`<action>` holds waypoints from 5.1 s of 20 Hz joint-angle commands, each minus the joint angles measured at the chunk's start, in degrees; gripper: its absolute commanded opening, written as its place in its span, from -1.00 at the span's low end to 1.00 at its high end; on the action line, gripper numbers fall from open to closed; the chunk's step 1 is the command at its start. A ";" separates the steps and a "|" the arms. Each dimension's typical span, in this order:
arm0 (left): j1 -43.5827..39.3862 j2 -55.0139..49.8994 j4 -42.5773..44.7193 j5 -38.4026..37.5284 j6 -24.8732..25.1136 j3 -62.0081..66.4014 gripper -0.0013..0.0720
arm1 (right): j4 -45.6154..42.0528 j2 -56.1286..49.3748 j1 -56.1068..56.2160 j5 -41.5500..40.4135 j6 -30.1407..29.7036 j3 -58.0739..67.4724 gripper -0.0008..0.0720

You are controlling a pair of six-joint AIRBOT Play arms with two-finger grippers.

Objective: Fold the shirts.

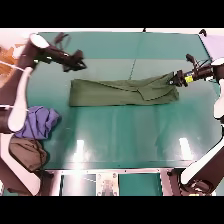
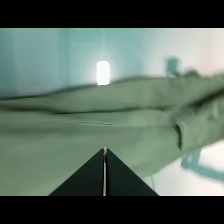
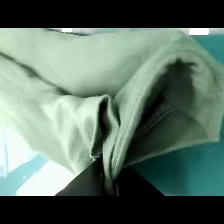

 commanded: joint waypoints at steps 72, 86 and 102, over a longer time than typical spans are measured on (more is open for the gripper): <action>22.51 7.52 -14.88 -18.93 8.13 7.28 -0.89 | 3.76 13.27 30.82 -32.30 16.52 -15.37 -0.94; 21.49 7.52 -14.84 -15.37 7.26 7.28 -0.89 | -25.29 38.36 -33.03 -22.91 22.47 -31.52 -0.94; 19.19 7.52 -14.86 -15.93 6.80 7.28 -0.89 | -27.87 42.18 -56.74 -29.22 13.99 -61.40 0.43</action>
